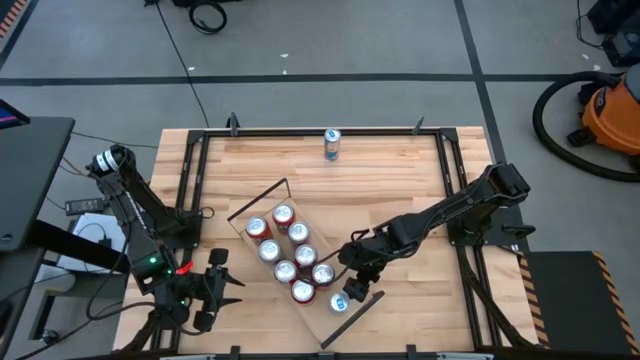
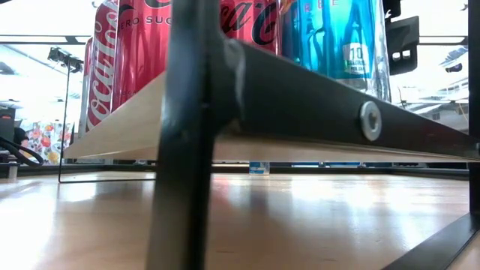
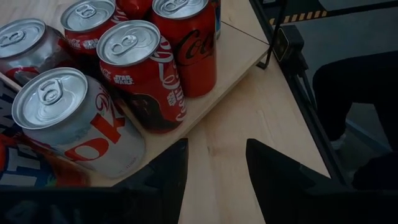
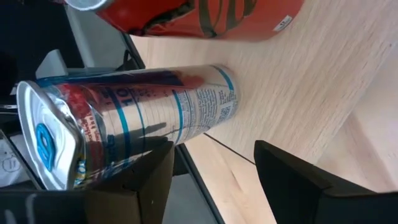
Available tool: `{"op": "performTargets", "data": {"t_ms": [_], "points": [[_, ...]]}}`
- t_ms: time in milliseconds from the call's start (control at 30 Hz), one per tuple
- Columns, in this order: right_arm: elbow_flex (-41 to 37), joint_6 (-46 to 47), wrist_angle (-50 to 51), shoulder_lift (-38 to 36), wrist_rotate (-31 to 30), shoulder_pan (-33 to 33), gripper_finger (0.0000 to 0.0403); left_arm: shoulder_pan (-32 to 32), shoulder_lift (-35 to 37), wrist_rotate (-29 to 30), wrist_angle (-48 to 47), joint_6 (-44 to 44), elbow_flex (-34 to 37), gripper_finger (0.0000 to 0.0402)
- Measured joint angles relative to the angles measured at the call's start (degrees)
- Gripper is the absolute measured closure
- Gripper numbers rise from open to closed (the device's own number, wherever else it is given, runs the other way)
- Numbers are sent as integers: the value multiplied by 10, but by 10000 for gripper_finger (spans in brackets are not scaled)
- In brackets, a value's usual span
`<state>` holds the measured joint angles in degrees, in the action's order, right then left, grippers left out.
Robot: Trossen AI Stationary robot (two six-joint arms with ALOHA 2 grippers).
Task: Place canned beverage on shelf
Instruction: Move the silver can to the bottom left of the shelf
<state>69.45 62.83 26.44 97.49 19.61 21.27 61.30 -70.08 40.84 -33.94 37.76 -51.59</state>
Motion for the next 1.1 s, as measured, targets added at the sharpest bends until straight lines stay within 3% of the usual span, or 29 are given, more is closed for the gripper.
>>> {"op": "performTargets", "data": {"t_ms": [1100], "points": [[0,-6,-42,25,-2,11,170,0,0,0,3,0,0,230]]}}
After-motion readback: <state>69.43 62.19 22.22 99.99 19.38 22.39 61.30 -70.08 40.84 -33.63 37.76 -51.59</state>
